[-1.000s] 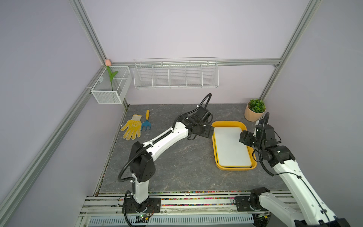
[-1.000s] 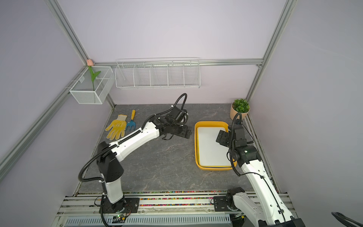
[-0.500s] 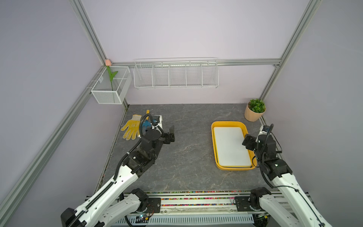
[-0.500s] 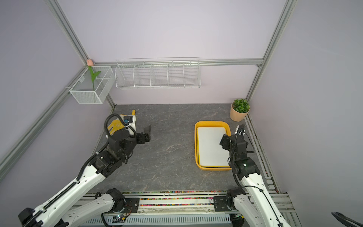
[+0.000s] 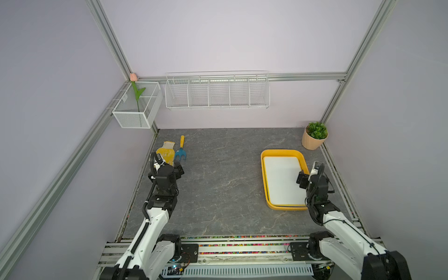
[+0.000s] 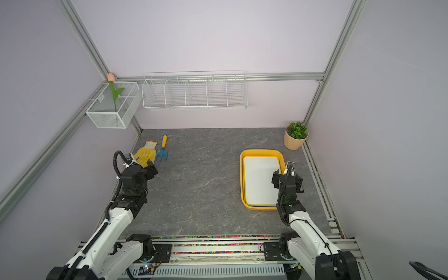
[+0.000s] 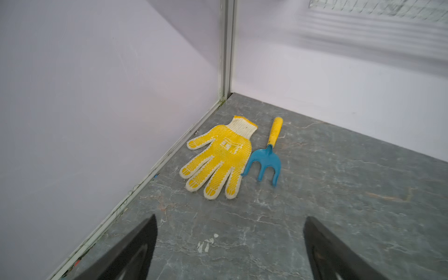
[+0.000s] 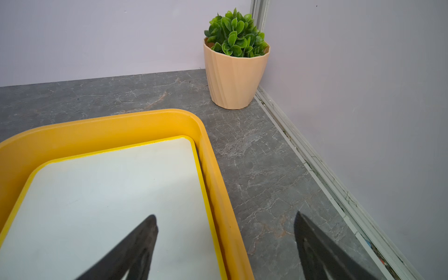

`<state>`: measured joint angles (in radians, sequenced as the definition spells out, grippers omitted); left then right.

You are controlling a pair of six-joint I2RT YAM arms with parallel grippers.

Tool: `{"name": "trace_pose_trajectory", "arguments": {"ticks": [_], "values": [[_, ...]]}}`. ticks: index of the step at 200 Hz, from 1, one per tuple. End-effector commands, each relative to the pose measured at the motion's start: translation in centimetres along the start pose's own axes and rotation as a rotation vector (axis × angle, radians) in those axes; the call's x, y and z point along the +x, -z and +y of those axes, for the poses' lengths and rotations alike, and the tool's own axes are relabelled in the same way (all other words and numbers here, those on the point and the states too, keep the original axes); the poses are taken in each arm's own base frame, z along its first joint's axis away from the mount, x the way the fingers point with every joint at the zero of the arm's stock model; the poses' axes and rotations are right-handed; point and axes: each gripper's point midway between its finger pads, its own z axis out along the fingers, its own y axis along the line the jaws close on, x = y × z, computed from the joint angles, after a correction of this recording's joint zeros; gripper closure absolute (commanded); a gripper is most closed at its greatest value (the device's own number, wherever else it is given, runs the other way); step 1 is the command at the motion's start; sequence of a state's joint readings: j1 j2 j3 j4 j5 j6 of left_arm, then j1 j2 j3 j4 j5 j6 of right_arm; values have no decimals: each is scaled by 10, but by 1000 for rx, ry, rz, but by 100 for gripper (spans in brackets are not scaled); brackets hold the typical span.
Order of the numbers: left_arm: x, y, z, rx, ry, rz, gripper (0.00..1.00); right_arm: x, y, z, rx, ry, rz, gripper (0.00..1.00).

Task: Put the whiteboard into the storage box
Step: Reset both arms

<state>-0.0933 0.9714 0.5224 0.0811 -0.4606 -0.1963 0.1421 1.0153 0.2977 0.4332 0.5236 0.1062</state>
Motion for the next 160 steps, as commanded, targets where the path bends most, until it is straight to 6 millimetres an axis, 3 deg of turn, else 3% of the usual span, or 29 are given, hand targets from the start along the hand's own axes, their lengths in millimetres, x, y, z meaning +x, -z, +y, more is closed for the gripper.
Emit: {"name": "trace_pose_trajectory", "arguments": {"ticks": [1, 48, 78, 138, 160], "values": [[-3, -14, -4, 9, -10, -33, 5, -9, -13, -1, 5, 4, -81, 11], [35, -49, 11, -26, 15, 48, 5, -3, -43, 5, 9, 25, -81, 11], [49, -65, 13, -27, 9, 54, 5, 6, -55, 7, -1, 26, -67, 11], [43, -83, -9, 82, 20, -26, 5, 9, -57, 13, -50, 32, -53, 10], [48, -82, -20, 138, -10, 30, 6, 9, -56, 14, -61, 27, -58, 10]]}}
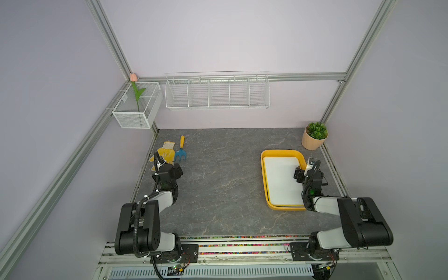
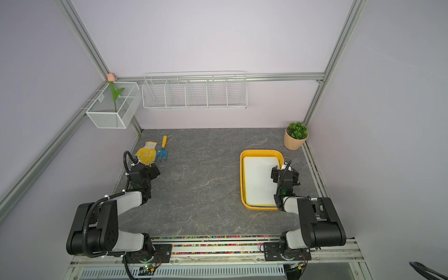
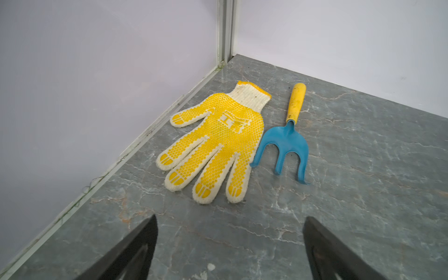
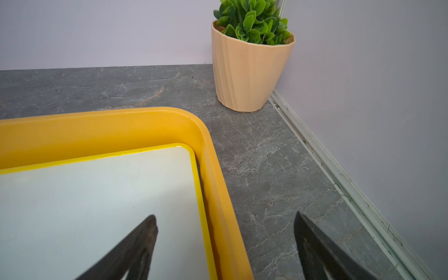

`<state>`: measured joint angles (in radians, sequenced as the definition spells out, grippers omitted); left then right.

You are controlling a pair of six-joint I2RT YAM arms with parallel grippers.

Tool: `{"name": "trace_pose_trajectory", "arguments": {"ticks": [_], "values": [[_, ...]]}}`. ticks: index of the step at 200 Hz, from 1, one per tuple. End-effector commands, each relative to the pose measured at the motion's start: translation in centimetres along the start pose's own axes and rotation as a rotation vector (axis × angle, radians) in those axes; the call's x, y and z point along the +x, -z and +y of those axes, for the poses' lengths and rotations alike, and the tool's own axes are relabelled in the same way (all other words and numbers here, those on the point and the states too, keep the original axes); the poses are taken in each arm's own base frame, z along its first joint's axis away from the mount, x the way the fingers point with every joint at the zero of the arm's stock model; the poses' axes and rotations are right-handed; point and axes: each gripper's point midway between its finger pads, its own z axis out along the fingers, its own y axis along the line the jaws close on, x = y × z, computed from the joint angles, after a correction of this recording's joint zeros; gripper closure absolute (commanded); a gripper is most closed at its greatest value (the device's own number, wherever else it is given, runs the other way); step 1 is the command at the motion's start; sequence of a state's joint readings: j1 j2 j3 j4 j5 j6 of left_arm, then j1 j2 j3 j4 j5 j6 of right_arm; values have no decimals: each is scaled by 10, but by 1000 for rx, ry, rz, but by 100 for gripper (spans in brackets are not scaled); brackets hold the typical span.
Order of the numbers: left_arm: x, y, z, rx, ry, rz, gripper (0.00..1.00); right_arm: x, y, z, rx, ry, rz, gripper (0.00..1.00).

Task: Put the whiteboard into the storage box
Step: Reset both arms

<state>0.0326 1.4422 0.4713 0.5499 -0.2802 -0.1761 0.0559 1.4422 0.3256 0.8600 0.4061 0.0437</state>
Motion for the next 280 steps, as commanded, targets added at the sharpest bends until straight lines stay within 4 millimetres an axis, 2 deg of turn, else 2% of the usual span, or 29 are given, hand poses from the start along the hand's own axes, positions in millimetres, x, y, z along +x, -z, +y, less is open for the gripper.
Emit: {"name": "trace_pose_trajectory", "arguments": {"ticks": [1, 20, 42, 54, 81, 102, 114, 126, 280], "values": [[-18, 0, -17, 92, -21, -50, 6, -11, 0, 2, -23, 3, -48, 10], [-15, 5, -24, 144, -44, -88, 6, -10, 1, 4, -37, 7, -49, 11], [-3, 8, -27, 166, -65, -145, 6, -9, -1, 8, -58, 14, -49, 10], [-7, 10, -25, 163, -53, -203, 6, -9, 0, 8, -60, 11, -52, 11], [-4, 6, -29, 168, -66, -154, 4, -7, -1, 10, -78, 13, -43, 10], [-4, 6, -31, 172, -74, -158, 3, -2, -10, 12, -73, 22, -71, 11], [-4, 5, -30, 169, -73, -161, 1, 5, -12, 14, -82, 30, 11, 11], [-4, 5, -31, 170, -73, -160, 1, 0, -15, 14, -79, 29, -21, 11], [-4, 6, -31, 170, -75, -161, 1, 2, -14, 15, -79, 40, -3, 11]]}}
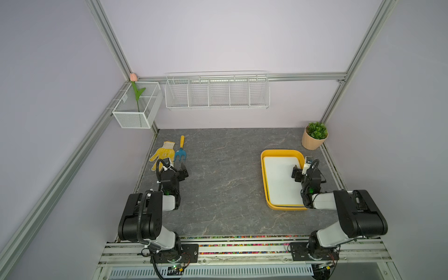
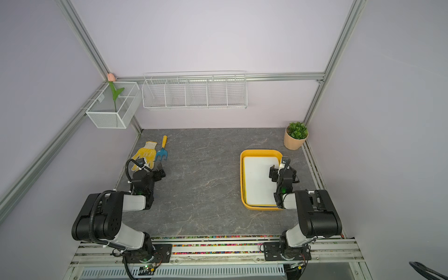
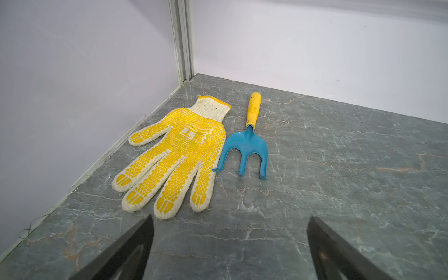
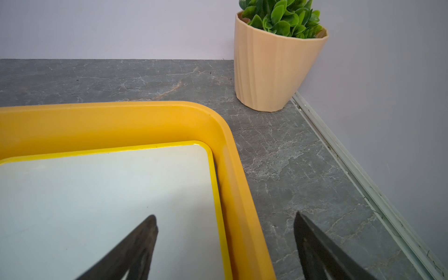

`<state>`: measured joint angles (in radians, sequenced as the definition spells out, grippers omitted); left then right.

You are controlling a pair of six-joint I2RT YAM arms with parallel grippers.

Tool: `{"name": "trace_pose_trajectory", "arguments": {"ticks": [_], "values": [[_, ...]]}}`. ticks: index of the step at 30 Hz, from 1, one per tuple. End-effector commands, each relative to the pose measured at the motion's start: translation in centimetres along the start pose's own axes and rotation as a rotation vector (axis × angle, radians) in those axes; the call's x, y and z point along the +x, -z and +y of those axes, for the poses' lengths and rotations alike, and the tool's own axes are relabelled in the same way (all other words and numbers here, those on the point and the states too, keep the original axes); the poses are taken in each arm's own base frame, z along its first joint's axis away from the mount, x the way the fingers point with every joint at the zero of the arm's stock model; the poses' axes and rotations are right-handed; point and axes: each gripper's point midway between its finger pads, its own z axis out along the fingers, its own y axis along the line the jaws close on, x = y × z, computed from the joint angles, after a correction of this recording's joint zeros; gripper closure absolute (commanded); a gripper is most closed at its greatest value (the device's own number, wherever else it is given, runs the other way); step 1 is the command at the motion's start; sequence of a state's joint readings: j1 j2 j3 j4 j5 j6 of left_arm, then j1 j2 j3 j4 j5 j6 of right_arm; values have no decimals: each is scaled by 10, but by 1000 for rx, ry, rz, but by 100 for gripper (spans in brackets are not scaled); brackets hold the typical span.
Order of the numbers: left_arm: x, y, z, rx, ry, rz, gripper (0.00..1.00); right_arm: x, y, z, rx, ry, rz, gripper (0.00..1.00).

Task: Put the whiteboard into the storage box
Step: Reset both arms

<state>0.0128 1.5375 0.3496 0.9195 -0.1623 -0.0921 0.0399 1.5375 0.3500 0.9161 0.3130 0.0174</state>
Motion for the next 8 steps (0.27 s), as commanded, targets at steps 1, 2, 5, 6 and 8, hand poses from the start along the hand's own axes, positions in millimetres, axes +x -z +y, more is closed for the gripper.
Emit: {"name": "trace_pose_trajectory", "arguments": {"ticks": [1, 2, 5, 6, 8], "values": [[-10, -2, -4, 10, -20, -33, 1, -7, -1, 1, -1, 15, -20, 11], [-10, -2, -3, 10, -20, -33, 1, -8, -2, 1, -3, 14, -19, 11], [-10, -2, -4, 10, -20, -34, 1, -7, -2, 2, -6, 13, -17, 11], [-10, -2, -3, 9, -20, -34, 1, -7, -2, 1, -4, 13, -16, 11], [-9, -2, -3, 10, -20, -32, 1, -8, -2, 1, -5, 13, -19, 11]]}}
